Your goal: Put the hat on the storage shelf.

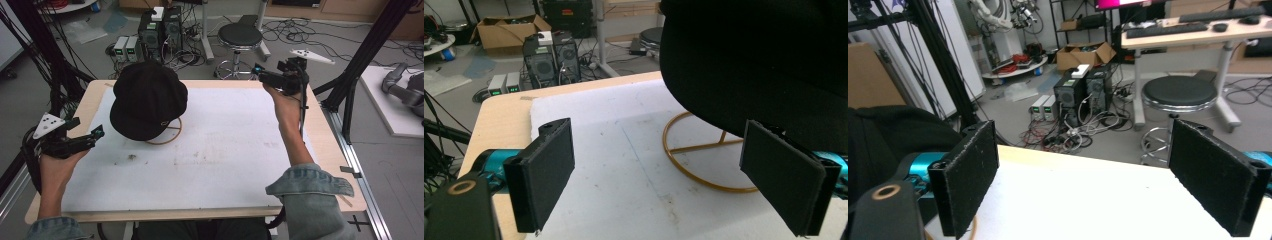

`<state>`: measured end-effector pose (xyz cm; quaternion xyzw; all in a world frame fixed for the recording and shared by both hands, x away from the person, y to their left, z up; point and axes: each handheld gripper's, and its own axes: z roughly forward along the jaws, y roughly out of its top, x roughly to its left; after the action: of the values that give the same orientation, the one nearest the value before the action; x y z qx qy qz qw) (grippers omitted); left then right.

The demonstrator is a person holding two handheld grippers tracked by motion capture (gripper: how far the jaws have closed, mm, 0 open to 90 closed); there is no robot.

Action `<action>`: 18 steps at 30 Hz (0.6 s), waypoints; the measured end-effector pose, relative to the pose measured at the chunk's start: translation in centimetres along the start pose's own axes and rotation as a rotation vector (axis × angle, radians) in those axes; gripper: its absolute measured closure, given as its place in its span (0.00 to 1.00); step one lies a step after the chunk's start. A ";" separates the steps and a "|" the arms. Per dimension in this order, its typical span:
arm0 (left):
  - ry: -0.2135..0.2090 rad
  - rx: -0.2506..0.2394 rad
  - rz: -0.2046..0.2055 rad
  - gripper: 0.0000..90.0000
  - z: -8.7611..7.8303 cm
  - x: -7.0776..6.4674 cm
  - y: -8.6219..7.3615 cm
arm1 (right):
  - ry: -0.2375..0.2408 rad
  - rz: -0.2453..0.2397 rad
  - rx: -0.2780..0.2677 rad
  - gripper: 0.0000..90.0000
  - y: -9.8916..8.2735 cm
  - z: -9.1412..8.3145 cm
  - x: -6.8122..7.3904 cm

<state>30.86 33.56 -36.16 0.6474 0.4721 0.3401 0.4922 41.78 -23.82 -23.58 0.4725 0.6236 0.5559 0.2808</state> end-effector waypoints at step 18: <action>-0.008 -0.002 0.012 0.16 -0.1 -0.5 -0.1 | -0.082 -0.044 -0.039 0.14 -4.7 -6.9 -3.3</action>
<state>30.58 33.14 -36.24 0.6512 0.4660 0.3410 0.4925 35.76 -29.49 -27.12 0.4755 0.6108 0.5418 0.3276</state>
